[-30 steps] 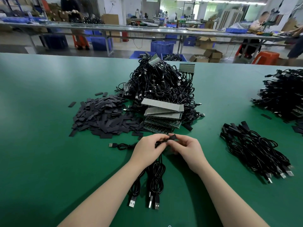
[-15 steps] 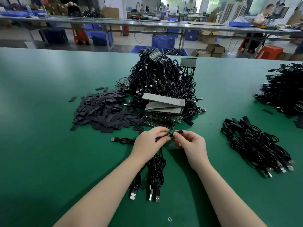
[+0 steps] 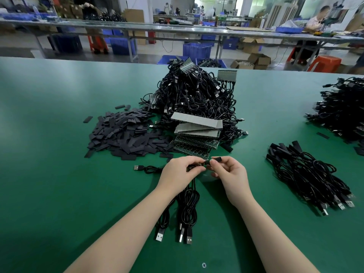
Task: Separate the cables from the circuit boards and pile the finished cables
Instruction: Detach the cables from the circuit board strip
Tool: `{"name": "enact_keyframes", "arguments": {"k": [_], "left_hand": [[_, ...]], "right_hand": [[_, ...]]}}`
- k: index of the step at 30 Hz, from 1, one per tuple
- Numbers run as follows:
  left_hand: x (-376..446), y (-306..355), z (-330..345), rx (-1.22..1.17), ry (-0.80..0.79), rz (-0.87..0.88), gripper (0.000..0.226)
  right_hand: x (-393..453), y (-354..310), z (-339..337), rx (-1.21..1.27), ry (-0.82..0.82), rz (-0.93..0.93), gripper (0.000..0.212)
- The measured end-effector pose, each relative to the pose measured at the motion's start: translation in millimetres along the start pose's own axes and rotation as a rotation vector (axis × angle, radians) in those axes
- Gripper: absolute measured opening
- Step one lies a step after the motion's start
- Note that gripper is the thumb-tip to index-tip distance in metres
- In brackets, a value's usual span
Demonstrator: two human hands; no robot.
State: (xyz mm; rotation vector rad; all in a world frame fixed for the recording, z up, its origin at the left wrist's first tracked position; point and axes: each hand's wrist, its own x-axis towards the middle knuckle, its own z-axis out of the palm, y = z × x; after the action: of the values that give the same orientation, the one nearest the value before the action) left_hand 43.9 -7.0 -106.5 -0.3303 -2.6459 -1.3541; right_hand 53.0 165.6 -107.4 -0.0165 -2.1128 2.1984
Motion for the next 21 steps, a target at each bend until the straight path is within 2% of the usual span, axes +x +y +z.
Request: {"name": "enact_keyframes", "arguments": {"k": [8, 16, 21], "left_hand": [[-0.2, 1.4, -1.0, 0.002, -0.003, 0.001, 0.022], [-1.2, 4.1, -2.3, 0.004, -0.007, -0.002, 0.022], [-0.7, 4.4, -2.4, 0.0, -0.009, 0.0, 0.023]], "right_hand": [[0.3, 2.5, -0.3, -0.005, -0.007, -0.01, 0.011], [0.9, 2.5, 0.3, -0.004, -0.026, -0.03, 0.013], [1.1, 1.8, -0.8, -0.02, -0.047, -0.022, 0.007]]}}
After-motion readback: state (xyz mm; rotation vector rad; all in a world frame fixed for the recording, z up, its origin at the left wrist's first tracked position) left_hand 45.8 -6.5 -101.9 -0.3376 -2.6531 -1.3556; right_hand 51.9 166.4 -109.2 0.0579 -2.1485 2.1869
